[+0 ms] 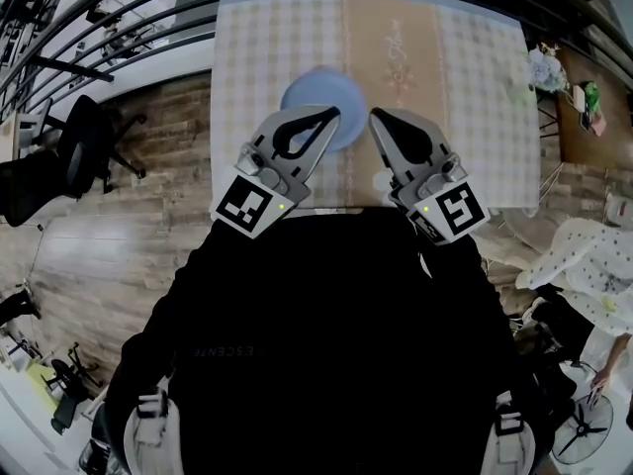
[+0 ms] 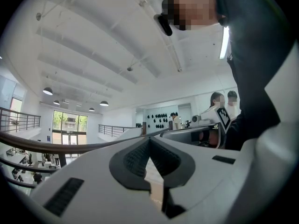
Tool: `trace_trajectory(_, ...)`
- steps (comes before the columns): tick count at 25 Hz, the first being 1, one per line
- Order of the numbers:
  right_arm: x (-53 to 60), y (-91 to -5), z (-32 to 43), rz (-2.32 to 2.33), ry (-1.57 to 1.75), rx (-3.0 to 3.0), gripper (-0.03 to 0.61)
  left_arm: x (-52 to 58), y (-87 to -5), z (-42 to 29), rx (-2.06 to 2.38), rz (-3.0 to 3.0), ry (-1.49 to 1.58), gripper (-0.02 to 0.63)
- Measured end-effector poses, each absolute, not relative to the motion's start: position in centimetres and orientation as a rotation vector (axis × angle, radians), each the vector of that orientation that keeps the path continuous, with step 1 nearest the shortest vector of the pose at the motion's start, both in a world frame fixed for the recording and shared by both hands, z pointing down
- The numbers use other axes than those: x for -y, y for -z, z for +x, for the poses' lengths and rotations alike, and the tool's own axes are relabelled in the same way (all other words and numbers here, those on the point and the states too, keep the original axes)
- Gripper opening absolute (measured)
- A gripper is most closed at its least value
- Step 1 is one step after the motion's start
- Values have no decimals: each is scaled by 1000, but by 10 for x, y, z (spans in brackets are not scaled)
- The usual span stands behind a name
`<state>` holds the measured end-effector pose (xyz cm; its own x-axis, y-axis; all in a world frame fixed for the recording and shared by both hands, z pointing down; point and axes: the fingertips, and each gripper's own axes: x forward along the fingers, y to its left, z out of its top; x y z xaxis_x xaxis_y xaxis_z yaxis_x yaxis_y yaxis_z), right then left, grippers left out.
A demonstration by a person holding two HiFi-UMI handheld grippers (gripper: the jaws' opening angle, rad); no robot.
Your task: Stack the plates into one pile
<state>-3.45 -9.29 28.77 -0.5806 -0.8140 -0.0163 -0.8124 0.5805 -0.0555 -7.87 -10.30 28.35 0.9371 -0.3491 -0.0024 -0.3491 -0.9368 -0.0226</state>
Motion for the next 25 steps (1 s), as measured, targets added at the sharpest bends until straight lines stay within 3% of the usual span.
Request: trace_trajectory(25,87,-304,-44,-1423,109,-2781,-9,104,-302,-90,-592,-3101,23,14)
